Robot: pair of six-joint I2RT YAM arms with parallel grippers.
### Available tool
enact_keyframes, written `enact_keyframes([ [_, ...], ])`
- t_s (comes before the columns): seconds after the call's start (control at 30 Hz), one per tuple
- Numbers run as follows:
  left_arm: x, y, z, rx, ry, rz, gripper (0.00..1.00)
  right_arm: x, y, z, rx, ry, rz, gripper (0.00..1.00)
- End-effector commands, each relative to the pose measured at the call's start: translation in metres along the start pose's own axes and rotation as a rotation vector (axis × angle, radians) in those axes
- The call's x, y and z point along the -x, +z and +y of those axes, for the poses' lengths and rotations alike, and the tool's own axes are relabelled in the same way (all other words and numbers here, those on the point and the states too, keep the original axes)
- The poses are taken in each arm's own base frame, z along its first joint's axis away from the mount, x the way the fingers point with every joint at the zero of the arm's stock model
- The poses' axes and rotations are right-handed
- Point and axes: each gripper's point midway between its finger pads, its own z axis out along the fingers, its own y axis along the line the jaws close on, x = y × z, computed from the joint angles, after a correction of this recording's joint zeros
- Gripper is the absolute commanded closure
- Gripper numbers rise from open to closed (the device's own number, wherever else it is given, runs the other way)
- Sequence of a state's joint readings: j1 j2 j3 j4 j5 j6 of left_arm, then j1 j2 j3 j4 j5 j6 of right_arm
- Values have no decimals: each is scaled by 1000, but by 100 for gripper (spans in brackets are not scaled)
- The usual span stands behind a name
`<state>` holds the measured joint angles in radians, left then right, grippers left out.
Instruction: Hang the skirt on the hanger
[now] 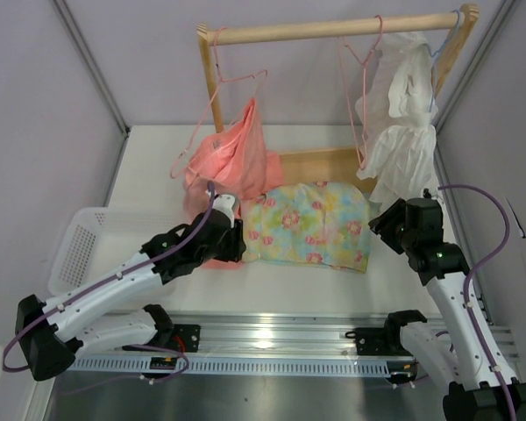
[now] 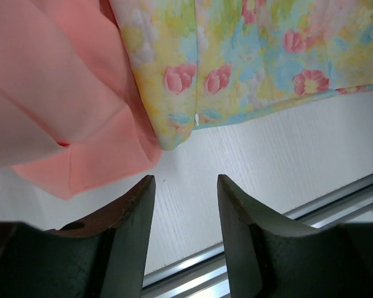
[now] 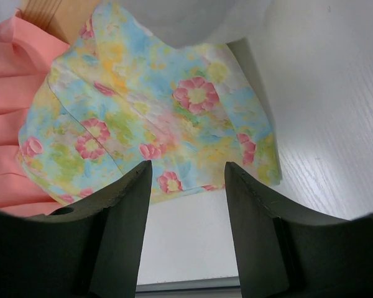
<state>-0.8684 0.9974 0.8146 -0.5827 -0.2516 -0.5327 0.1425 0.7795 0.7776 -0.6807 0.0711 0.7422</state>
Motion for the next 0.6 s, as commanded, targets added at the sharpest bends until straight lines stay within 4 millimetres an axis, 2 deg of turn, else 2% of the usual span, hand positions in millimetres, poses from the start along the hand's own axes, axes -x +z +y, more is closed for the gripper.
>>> enact_keyframes([
  [0.0,39,-17,-18,-60,26,-102,49,24,-5,27,75,-13,-57,44],
  [0.03,53,-22,-27,-89,36,-126,48,23,-5,31,86,-12,-49,44],
  [0.07,55,-18,-33,-110,70,-119,48,22,-4,33,90,-12,-43,44],
  [0.1,58,-19,-47,-177,82,-118,48,23,-5,37,103,-15,-45,45],
  [0.13,71,-24,-57,-215,91,-140,48,23,-6,40,109,-20,-44,44],
  [0.27,92,-29,-90,-345,153,-161,47,29,-10,46,119,-31,-59,44],
  [0.3,101,-37,-103,-408,161,-177,47,30,-11,47,122,-33,-60,44],
  [0.33,104,-37,-107,-422,166,-184,46,31,-12,50,130,-37,-61,44],
  [0.37,122,-48,-116,-448,169,-229,46,31,-12,50,132,-39,-59,45],
  [0.43,133,-49,-126,-475,183,-247,45,30,-13,53,145,-48,-53,45],
  [0.47,160,-66,-136,-500,176,-314,44,30,-14,54,149,-55,-52,45],
  [0.53,177,-64,-144,-500,168,-346,42,30,-14,55,148,-66,-51,46],
  [0.57,203,-79,-152,-515,136,-419,40,29,-15,55,147,-70,-50,48],
])
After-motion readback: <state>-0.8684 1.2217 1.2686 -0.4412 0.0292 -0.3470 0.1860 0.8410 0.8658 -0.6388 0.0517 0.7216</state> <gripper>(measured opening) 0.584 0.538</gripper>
